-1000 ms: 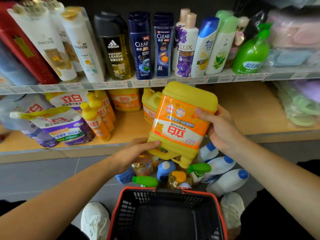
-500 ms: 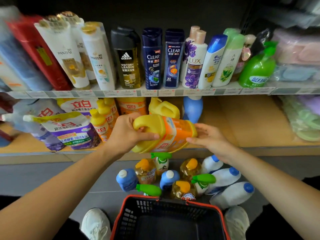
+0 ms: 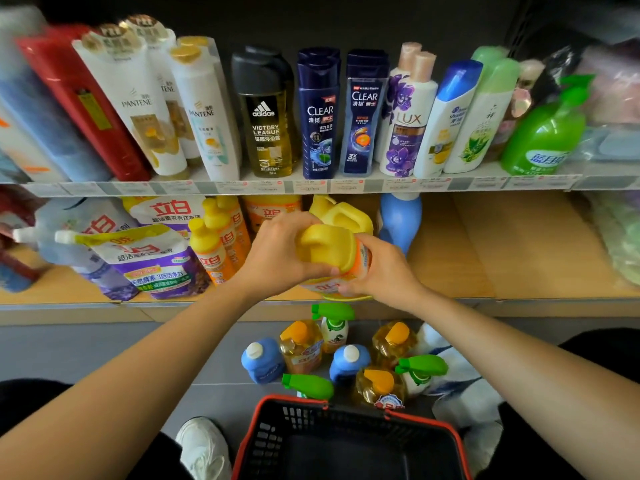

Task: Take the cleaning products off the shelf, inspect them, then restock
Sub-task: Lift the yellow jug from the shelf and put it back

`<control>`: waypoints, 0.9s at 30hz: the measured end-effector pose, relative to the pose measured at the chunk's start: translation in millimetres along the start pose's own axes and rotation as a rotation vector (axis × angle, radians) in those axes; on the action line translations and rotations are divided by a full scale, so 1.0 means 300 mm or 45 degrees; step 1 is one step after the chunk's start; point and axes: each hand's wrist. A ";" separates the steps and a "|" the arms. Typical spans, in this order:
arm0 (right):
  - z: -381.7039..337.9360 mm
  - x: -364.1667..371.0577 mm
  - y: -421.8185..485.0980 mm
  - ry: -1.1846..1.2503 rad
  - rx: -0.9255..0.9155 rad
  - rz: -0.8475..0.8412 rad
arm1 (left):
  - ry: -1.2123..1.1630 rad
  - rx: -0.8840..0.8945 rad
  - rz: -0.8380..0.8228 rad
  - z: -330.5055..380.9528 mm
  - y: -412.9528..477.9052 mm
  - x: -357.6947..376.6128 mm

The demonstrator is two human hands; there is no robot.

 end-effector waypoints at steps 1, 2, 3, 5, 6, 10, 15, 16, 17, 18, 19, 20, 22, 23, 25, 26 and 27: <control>0.009 0.020 0.006 0.029 0.045 0.054 | 0.021 -0.005 0.054 -0.025 0.004 0.003; 0.021 0.037 0.011 0.057 0.093 0.102 | 0.018 -0.026 0.114 -0.054 0.005 0.009; 0.034 0.052 0.016 0.084 0.136 0.145 | 0.016 -0.065 0.164 -0.084 0.003 0.015; 0.061 0.077 0.023 0.118 0.202 0.243 | 0.038 -0.200 0.206 -0.155 -0.003 0.040; 0.073 0.088 0.023 0.127 0.236 0.293 | 0.037 -0.305 0.190 -0.192 -0.009 0.057; 0.115 0.130 0.030 0.123 0.361 0.446 | -0.078 -0.780 0.021 -0.339 -0.041 0.119; 0.180 0.190 0.033 0.137 0.496 0.525 | -0.055 -0.910 -0.052 -0.466 -0.027 0.198; 0.190 0.203 0.035 0.153 0.522 0.537 | 0.001 -0.861 -0.077 -0.481 -0.015 0.220; 0.199 0.214 0.041 0.167 0.541 0.551 | 0.089 -0.778 -0.117 -0.494 0.000 0.241; 0.209 0.224 0.047 0.179 0.553 0.566 | 0.221 -0.650 -0.168 -0.506 0.015 0.262; 0.217 0.232 0.053 0.190 0.557 0.582 | 0.382 -0.484 -0.224 -0.521 0.032 0.282; 0.223 0.239 0.061 0.201 0.553 0.598 | 0.547 -0.300 -0.276 -0.534 0.050 0.298; 0.230 0.255 0.074 0.203 0.550 0.627 | 0.822 0.026 -0.368 -0.563 0.095 0.324; 0.235 0.263 0.082 0.194 0.560 0.641 | 0.947 0.170 -0.402 -0.580 0.122 0.332; 0.249 0.280 0.095 0.151 0.603 0.647 | 1.183 0.436 -0.465 -0.620 0.173 0.348; 0.259 0.286 0.099 0.126 0.637 0.637 | 1.303 0.555 -0.503 -0.642 0.195 0.356; 0.270 0.293 0.100 0.107 0.680 0.620 | 1.420 0.661 -0.543 -0.661 0.215 0.362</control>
Point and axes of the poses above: each hand's wrist, its own y-axis towards the middle knuckle, its own x-axis out of the palm, z = x × y, and after that the axes turned 11 degrees about z, right-handed
